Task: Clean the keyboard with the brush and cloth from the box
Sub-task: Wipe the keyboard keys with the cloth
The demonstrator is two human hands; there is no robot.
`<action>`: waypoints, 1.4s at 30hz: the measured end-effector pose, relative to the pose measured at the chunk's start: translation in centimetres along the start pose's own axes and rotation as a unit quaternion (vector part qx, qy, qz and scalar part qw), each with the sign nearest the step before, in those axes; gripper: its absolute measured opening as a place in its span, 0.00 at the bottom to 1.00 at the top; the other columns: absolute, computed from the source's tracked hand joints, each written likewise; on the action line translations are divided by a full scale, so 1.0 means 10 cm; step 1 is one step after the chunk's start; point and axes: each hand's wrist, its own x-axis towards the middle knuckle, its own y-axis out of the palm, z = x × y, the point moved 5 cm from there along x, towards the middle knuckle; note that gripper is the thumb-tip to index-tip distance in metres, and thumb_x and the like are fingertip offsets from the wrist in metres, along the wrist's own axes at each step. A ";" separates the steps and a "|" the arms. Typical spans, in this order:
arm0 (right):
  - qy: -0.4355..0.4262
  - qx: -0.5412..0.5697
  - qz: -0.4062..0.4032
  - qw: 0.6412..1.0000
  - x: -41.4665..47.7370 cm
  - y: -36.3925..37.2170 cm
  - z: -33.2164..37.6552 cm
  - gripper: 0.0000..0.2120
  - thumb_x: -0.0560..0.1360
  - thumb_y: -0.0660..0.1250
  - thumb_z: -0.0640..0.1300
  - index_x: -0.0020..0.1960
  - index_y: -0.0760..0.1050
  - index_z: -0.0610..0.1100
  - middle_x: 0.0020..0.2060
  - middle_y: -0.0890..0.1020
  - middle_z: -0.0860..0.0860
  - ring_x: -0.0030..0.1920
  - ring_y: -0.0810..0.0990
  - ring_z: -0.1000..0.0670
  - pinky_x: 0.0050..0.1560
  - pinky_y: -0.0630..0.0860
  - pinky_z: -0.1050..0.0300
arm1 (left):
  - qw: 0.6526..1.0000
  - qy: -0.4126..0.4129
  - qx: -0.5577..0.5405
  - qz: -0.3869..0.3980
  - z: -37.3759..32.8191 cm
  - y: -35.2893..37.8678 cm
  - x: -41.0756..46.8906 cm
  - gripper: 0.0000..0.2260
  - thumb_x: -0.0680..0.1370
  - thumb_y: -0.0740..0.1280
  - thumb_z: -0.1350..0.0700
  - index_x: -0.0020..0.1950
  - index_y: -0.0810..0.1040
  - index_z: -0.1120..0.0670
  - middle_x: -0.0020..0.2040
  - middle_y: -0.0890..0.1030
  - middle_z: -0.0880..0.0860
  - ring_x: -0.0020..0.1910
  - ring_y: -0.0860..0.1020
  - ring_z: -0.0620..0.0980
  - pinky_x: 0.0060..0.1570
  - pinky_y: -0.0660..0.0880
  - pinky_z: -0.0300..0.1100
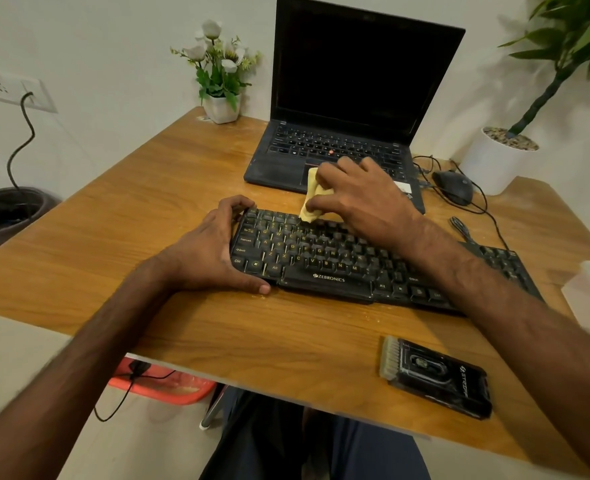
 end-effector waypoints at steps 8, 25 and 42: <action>-0.067 -0.004 0.024 0.997 -0.05 0.08 0.28 0.20 0.73 0.72 0.46 0.64 0.77 0.53 0.59 0.74 0.44 0.53 0.73 0.44 0.45 0.73 0.47 | 1.000 0.007 -0.008 -0.004 0.01 0.01 0.00 0.59 0.50 0.80 0.29 0.73 0.52 0.37 0.73 0.63 0.46 0.73 0.64 0.47 0.73 0.66 0.54; 0.027 0.069 0.028 0.997 -0.31 0.07 0.11 0.21 0.70 0.75 0.44 0.63 0.79 0.53 0.56 0.75 0.45 0.52 0.72 0.46 0.45 0.71 0.50 | 1.000 0.011 -0.011 -0.009 0.01 0.00 -0.01 0.59 0.49 0.80 0.29 0.73 0.52 0.38 0.71 0.63 0.46 0.71 0.65 0.46 0.72 0.67 0.53; 0.105 0.136 0.027 0.985 -0.36 0.02 -0.11 0.16 0.74 0.70 0.49 0.62 0.79 0.54 0.54 0.76 0.45 0.51 0.72 0.48 0.47 0.65 0.56 | 0.999 0.024 -0.028 -0.013 0.01 0.00 -0.01 0.57 0.50 0.82 0.31 0.71 0.54 0.38 0.70 0.65 0.45 0.70 0.67 0.45 0.71 0.69 0.53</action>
